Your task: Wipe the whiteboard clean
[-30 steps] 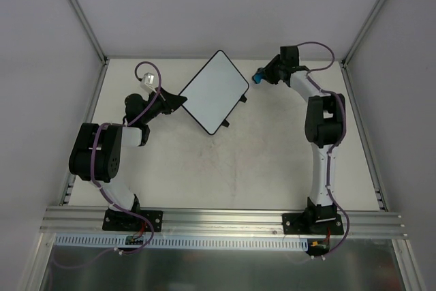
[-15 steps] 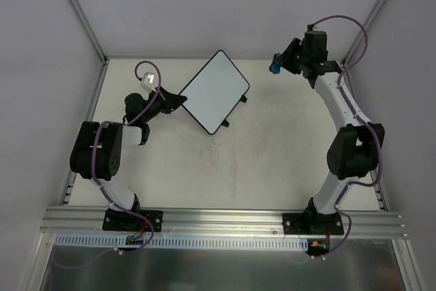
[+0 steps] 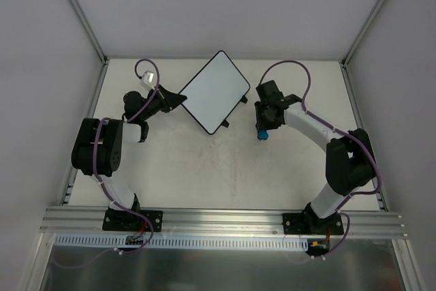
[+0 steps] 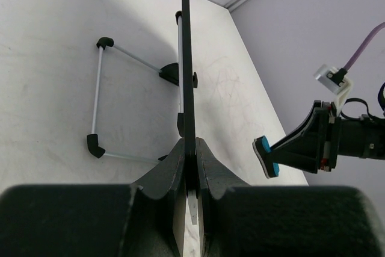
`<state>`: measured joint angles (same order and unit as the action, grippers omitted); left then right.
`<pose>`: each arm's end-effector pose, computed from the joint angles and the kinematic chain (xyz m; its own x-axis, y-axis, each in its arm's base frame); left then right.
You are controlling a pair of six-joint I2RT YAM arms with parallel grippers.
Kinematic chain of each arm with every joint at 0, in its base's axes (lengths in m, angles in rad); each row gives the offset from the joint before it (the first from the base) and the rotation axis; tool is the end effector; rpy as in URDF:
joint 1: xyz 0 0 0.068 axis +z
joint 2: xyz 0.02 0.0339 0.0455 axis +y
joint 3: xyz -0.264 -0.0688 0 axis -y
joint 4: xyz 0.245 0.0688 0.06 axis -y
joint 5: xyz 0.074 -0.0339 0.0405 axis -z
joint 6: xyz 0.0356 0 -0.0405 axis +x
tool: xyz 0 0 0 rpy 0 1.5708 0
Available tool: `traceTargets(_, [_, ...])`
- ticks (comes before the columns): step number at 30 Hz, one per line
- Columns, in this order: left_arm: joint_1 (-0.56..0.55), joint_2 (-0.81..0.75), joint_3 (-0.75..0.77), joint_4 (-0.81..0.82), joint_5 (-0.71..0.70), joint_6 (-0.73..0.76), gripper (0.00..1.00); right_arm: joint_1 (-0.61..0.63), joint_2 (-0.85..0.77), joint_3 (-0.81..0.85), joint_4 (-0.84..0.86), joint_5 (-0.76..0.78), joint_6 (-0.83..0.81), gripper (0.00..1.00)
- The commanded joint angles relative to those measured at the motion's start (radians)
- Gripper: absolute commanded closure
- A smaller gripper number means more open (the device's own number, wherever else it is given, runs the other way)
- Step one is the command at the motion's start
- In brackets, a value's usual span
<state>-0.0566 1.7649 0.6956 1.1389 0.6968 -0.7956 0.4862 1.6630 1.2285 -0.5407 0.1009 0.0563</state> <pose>0.3405 -0.0422 0.1936 -0.4390 -0.5238 -0.7300 0.5273 0.5077 -0.6813 0.3139 0.1619 0.2371 -0.7541 -0.3352 -0.5648 -0.3731 0.9264 -0.0517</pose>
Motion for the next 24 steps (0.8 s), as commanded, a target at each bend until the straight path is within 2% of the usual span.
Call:
traceTargets(1, [0.0,0.011,0.027,0.018,0.092,0.024,1.0,0.028,-0.043,-0.038,-0.024,0.124,-0.038,1.0])
traceTargets(7, [0.0,0.011,0.028,0.016,0.098,0.019,1.0,0.058,-0.028,-0.118,0.027,0.163,-0.019,1.0])
traceTargets(10, [0.0,0.011,0.022,0.025,0.098,0.019,0.91,0.064,0.001,-0.141,0.074,0.148,-0.006,0.98])
traceTargets(16, [0.004,0.013,0.024,0.027,0.101,0.015,0.89,0.077,0.047,-0.164,0.134,0.135,0.016,0.96])
traceTargets(18, [0.006,0.016,0.024,0.028,0.101,0.012,0.89,0.075,0.05,-0.172,0.151,0.131,0.025,0.89])
traceTargets(19, [0.006,0.016,0.024,0.03,0.101,0.012,0.89,0.075,0.052,-0.173,0.154,0.126,0.027,0.76])
traceTargets(20, [0.006,0.016,0.024,0.032,0.101,0.01,0.89,0.075,0.053,-0.173,0.157,0.126,0.031,0.7])
traceTargets(24, [0.008,0.021,0.022,0.039,0.102,0.006,0.89,0.078,0.053,-0.178,0.168,0.126,0.04,0.58])
